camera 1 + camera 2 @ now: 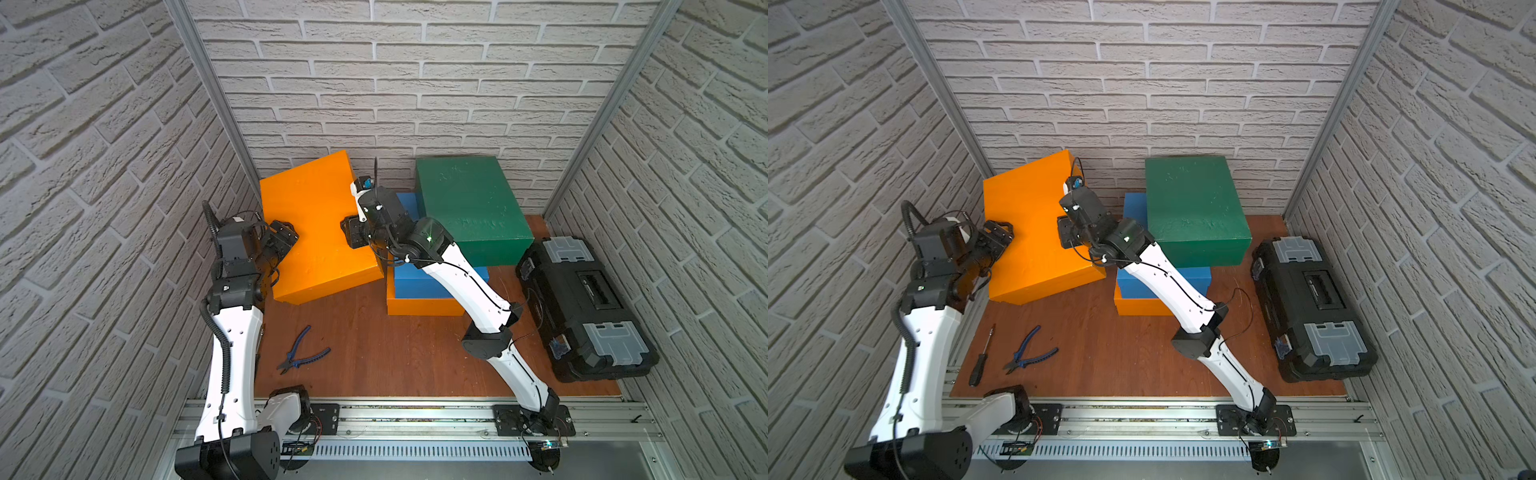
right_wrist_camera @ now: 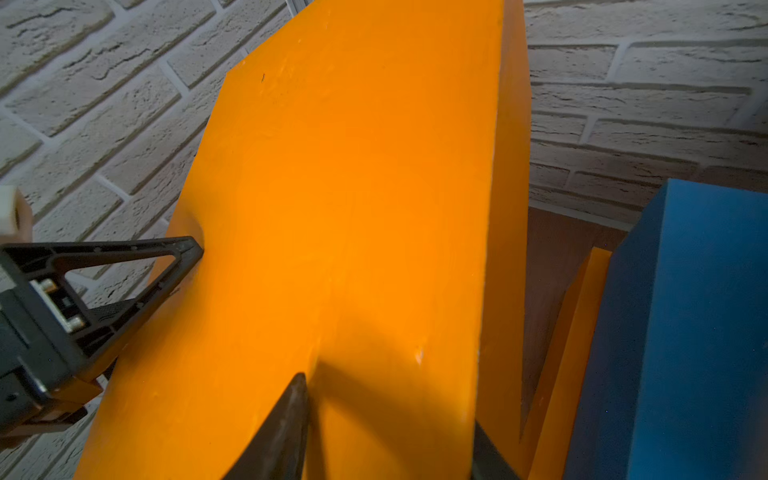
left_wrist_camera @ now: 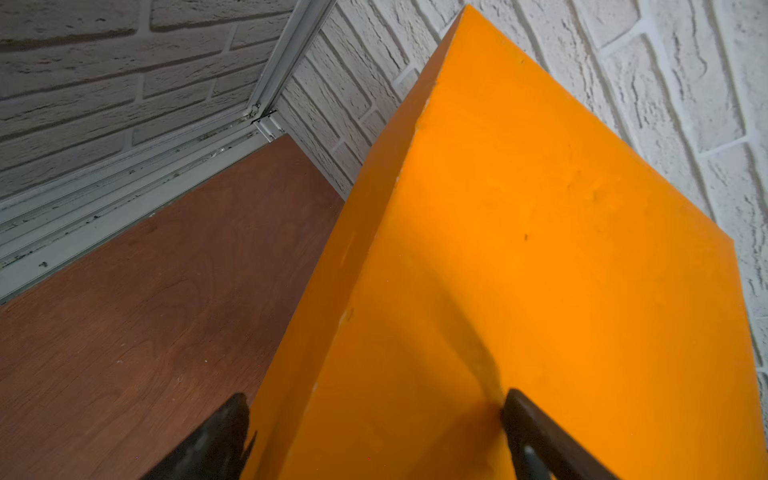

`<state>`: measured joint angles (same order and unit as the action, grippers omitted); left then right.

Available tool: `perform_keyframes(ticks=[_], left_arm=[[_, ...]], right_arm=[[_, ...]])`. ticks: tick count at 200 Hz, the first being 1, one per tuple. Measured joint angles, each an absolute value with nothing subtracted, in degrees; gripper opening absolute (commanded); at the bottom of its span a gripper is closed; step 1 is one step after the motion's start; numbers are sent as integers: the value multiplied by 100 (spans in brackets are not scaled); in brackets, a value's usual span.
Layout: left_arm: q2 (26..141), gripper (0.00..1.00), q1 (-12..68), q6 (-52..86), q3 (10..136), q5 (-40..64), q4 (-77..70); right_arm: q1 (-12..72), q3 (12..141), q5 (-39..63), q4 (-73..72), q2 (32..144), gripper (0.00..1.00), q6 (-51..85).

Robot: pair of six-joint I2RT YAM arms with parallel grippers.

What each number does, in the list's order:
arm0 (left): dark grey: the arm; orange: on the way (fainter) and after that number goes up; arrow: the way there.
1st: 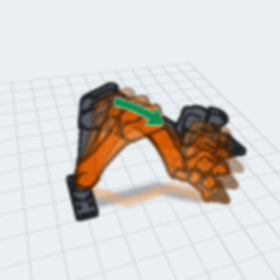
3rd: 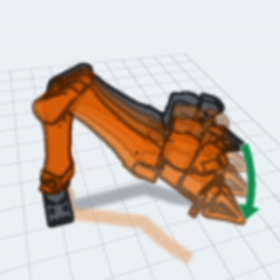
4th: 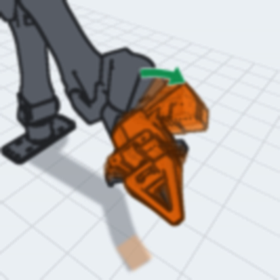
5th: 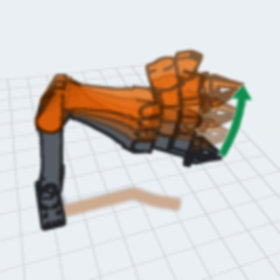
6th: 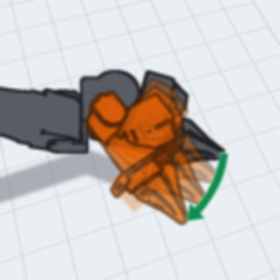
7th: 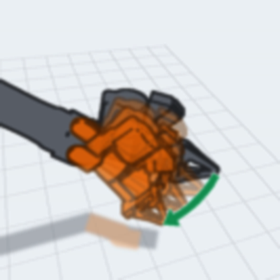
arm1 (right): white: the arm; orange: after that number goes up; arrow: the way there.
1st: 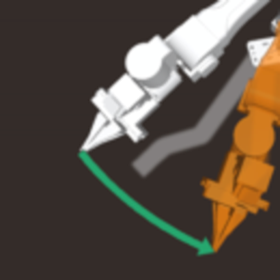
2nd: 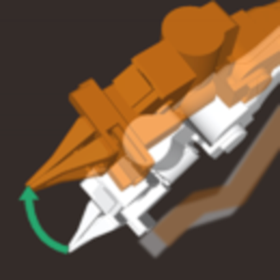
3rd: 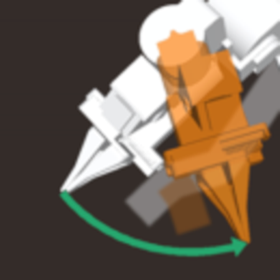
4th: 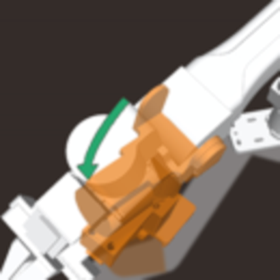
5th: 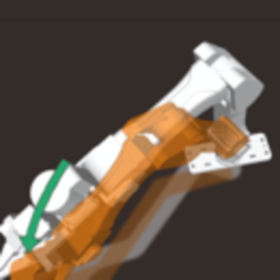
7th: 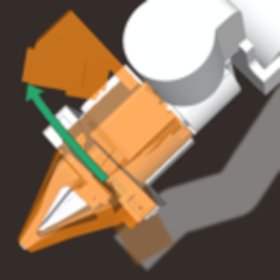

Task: Stack the shoeboxes
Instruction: Pick up the shoebox from the corner of the board, then place the shoebox at the shoebox.

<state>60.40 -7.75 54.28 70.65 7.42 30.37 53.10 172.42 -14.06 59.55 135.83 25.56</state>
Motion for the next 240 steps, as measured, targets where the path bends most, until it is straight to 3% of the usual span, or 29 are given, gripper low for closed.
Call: perform_keyframes(ticks=[240], left_arm=[[6729,93,1772,5017,9511,-899,3653]], right_arm=[[5387,17401,-2532,6611,12245,44,2307]])
